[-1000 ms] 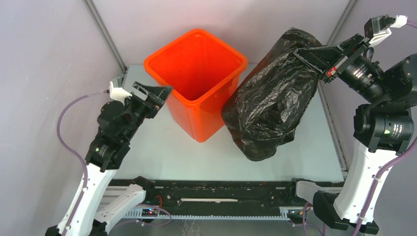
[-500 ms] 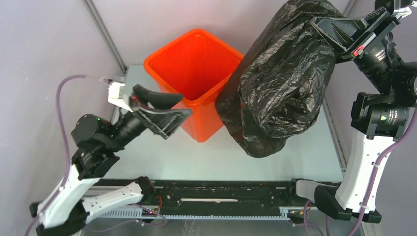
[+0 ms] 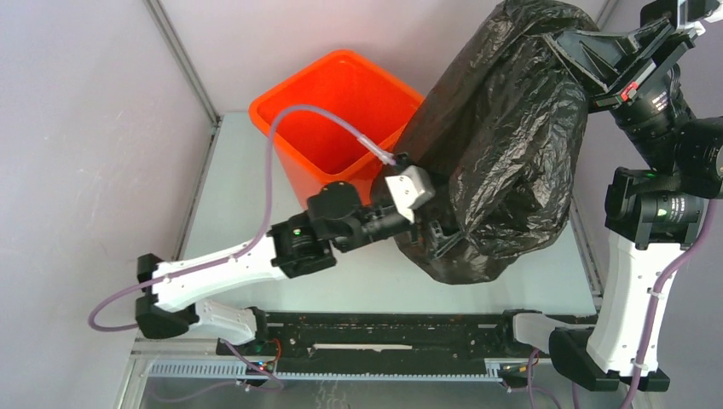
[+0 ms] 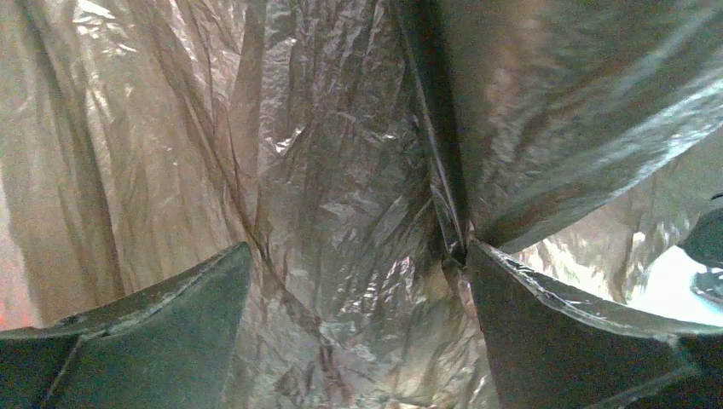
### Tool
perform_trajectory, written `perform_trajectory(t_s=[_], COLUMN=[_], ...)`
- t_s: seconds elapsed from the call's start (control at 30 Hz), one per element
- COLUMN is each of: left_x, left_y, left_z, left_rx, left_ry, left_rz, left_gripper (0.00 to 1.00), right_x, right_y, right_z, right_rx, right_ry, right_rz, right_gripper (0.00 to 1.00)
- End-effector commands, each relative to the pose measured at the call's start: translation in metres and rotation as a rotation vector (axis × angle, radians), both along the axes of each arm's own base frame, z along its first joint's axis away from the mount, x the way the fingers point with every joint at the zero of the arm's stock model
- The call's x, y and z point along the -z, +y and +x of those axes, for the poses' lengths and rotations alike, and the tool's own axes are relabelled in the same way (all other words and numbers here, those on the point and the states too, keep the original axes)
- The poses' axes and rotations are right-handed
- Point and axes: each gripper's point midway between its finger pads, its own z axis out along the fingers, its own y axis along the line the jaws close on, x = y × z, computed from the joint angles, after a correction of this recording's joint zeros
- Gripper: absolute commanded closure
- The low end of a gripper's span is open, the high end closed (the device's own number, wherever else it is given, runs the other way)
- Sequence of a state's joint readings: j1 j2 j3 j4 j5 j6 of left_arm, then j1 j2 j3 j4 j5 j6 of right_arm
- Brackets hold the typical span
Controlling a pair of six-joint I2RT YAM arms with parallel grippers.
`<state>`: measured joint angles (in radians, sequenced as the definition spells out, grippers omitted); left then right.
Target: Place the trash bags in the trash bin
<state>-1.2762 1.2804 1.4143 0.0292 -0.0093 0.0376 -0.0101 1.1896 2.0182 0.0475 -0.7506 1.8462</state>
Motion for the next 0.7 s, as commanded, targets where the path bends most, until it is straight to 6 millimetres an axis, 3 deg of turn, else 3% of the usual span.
perform_trajectory(t_s=[0.0, 0.17, 0.23, 0.43, 0.53, 0.67], left_x=[-0.066, -0.080, -0.094, -0.138, -0.170, -0.219], left_y=[-0.003, -0.022, -0.024, -0.007, 0.011, 0.041], left_z=[0.013, 0.052, 0.054, 0.074, 0.078, 0.078], left_rx=[-0.093, -0.274, -0.284, -0.422, -0.491, -0.555], left_ry=[-0.147, -0.109, -0.144, -0.216, -0.279, -0.389], left_rz=[-0.167, -0.205, -0.230, -0.315, -0.350, -0.379], left_gripper=[0.00, 0.00, 0.04, 0.62, 0.84, 0.93], right_x=[-0.017, -0.020, -0.019, -0.027, -0.035, -0.042], right_y=[0.000, 0.002, 0.003, 0.006, 0.007, 0.009], right_z=[-0.022, -0.033, -0.036, -0.055, -0.072, -0.089], right_rx=[-0.017, -0.029, -0.035, -0.074, -0.106, -0.137], right_ry=[-0.045, -0.053, -0.054, -0.119, -0.204, -0.294], right_rz=[0.038, 0.039, 0.036, 0.058, 0.070, 0.068], right_gripper=[1.00, 1.00, 1.00, 1.00, 1.00, 1.00])
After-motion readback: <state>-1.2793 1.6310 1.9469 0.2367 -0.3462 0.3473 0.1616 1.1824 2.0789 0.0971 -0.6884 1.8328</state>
